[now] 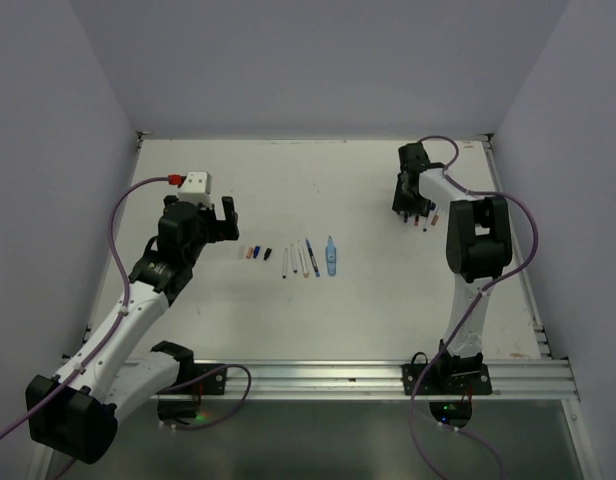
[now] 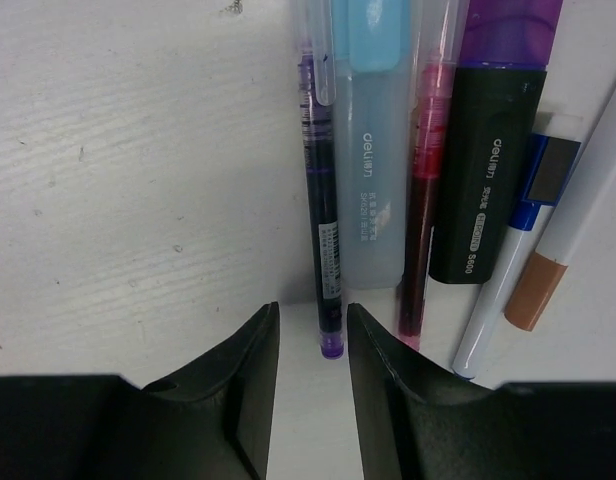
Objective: Open the pen caps
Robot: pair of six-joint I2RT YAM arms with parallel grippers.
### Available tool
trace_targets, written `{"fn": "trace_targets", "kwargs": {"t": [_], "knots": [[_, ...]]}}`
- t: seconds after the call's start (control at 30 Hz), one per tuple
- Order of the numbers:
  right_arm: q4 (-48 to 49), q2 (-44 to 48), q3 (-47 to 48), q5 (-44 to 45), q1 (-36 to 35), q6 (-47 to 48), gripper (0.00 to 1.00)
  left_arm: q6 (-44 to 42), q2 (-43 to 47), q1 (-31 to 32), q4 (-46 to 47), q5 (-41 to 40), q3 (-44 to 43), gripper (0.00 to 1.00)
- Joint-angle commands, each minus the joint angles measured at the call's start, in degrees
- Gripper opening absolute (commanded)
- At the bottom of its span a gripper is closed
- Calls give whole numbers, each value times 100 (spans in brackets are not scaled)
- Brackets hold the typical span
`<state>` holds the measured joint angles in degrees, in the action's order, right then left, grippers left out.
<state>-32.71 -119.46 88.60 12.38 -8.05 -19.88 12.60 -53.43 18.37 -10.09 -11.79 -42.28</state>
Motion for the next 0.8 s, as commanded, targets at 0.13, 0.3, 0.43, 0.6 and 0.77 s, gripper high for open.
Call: {"fn": "trace_targets", "kwargs": {"t": [0.13, 0.3, 0.43, 0.6, 0.77], "knots": [[-51, -183, 26, -174, 41, -34, 31, -109, -27, -79, 182, -25, 27, 100], [54, -131, -149, -358, 32, 89, 12, -47, -53, -79, 218, 194, 10, 100], [387, 273, -483, -649, -99, 282, 0, 233, -141, -79, 279, 537, -52, 100], [888, 1081, -1149, -1053, -679, 371, 0, 725, -457, -79, 200, 1090, -455, 100], [1503, 2092, -1652, -1212, -1688, 406, 0, 1524, -887, -79, 244, 1653, -851, 100]]}}
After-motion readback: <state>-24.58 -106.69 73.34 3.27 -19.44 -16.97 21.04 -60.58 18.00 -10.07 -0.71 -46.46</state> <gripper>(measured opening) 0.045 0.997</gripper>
